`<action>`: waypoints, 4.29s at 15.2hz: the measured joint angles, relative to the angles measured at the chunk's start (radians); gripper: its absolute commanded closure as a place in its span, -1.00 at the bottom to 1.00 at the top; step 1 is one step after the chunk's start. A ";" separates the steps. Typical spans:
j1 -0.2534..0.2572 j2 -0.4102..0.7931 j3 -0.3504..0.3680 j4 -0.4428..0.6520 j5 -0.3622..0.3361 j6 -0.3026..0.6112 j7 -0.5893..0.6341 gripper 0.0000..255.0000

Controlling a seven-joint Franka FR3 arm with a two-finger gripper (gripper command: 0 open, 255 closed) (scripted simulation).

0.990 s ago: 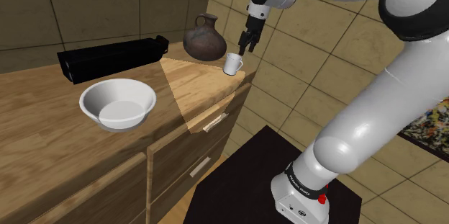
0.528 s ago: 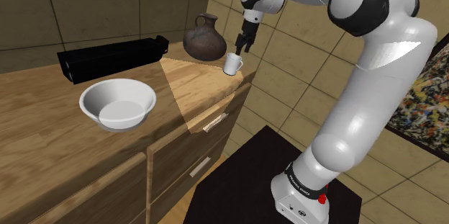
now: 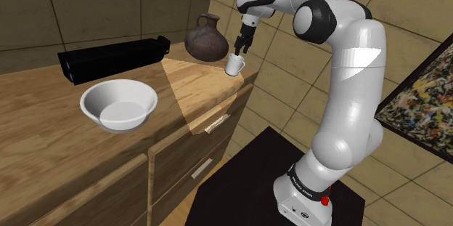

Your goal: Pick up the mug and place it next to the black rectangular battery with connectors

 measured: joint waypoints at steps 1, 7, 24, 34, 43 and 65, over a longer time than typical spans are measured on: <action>-0.003 0.011 0.001 0.006 0.003 0.004 -0.002 -1.00; -0.002 0.036 0.006 -0.036 0.011 0.070 -0.008 -1.00; -0.002 0.035 0.006 -0.048 0.012 0.083 -0.010 1.00; -0.002 0.003 0.001 0.007 0.002 -0.005 -0.002 1.00; -0.006 -0.016 -0.004 0.101 -0.006 -0.116 0.007 1.00; 0.070 -0.028 0.022 0.300 -0.014 -0.321 0.136 1.00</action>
